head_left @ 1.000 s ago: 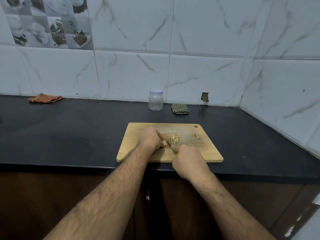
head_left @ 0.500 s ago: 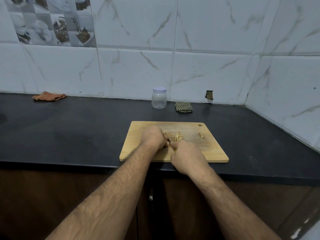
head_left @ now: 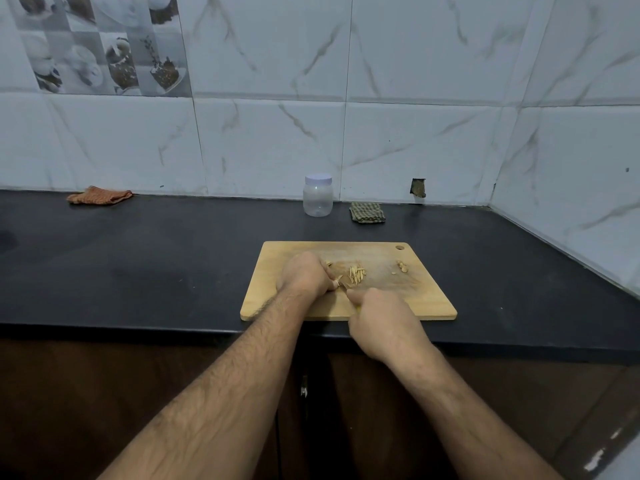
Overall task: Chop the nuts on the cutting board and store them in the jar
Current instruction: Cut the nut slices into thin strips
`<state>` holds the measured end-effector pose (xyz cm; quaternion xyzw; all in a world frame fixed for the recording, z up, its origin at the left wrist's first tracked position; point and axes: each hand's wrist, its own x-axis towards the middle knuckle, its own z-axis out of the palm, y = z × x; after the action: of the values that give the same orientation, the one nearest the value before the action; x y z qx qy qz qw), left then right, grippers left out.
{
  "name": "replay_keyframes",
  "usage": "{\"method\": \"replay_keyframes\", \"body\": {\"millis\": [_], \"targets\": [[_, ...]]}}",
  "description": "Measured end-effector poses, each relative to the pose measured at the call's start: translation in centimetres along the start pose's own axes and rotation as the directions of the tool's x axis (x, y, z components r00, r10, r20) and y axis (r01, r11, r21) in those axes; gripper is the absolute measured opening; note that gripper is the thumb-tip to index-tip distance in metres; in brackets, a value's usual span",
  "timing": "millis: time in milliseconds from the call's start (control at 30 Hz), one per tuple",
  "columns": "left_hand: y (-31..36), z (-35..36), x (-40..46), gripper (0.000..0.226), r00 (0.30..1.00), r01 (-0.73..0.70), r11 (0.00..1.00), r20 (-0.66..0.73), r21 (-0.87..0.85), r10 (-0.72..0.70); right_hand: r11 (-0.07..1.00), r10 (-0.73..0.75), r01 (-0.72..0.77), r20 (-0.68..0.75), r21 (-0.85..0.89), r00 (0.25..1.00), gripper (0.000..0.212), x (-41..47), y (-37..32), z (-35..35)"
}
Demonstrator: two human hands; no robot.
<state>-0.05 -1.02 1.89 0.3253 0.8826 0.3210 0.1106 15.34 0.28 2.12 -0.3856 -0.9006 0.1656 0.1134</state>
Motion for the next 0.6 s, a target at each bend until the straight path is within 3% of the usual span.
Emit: {"method": "replay_keyframes", "body": {"millis": [600], "targets": [[-0.23, 0.28, -0.24, 0.011, 0.999, 0.027, 0.998, -0.022, -0.054, -0.028, 0.997, -0.015, 0.015, -0.001, 0.077, 1.000, 0.051, 0.97, -0.83, -0.14]]}}
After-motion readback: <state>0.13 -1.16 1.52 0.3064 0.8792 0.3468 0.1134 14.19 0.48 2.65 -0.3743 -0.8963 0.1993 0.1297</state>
